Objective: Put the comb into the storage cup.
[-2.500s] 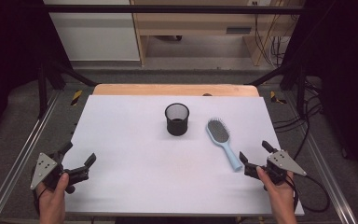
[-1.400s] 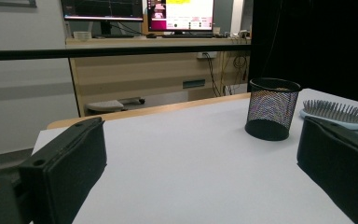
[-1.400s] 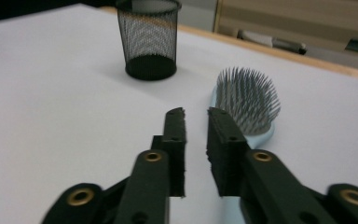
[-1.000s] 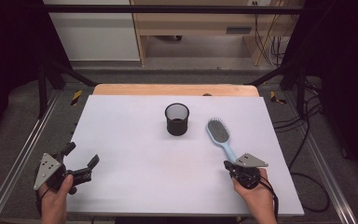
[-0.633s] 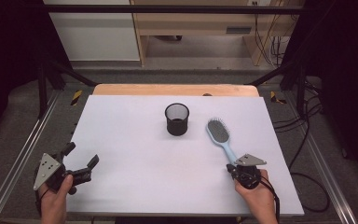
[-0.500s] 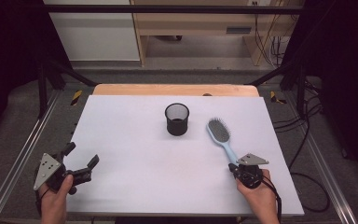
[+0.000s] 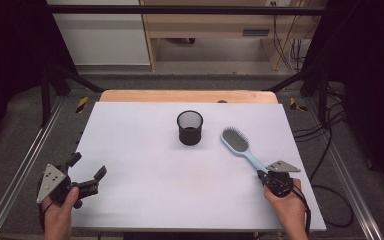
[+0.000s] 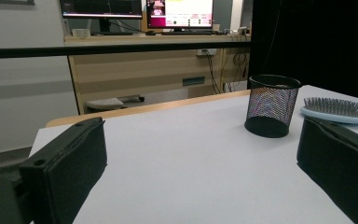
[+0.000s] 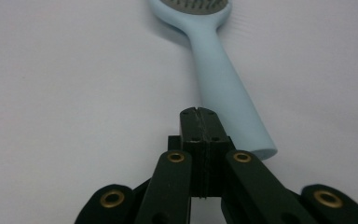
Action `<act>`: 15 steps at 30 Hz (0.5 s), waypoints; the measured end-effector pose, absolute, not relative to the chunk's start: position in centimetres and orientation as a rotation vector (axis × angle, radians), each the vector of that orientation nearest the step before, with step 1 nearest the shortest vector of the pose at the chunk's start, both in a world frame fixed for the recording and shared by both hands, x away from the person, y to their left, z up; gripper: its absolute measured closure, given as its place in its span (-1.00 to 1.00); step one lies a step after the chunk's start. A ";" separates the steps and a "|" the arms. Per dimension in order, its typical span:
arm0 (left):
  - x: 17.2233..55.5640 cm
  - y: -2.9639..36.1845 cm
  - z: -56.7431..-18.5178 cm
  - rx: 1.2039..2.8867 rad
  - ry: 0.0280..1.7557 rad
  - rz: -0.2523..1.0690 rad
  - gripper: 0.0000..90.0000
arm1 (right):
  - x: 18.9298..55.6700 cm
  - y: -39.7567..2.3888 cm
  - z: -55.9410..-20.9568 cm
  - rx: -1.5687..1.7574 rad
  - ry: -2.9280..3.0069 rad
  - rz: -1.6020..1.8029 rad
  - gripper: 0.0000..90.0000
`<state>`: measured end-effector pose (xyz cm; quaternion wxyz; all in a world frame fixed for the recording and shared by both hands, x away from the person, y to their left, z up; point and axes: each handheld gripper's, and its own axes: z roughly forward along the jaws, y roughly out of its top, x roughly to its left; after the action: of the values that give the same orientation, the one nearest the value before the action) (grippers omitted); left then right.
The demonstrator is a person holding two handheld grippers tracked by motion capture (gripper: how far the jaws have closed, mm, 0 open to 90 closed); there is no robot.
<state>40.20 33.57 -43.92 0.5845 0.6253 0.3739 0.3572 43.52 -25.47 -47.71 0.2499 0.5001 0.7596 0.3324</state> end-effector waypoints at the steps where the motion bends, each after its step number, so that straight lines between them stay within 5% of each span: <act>1: 40.2 33.6 -43.9 1.461 0.874 0.834 -0.97 | 43.6 -25.7 -47.8 1.364 2.061 0.906 1.00; 15: 40.3 33.4 -44.1 1.462 0.877 0.828 -0.97 | 43.8 -26.5 -47.9 1.359 2.029 0.932 1.00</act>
<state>40.25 33.44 -44.08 0.5836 0.6265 0.3758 0.3547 43.81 -26.51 -47.86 0.2609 0.5018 0.7495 0.3441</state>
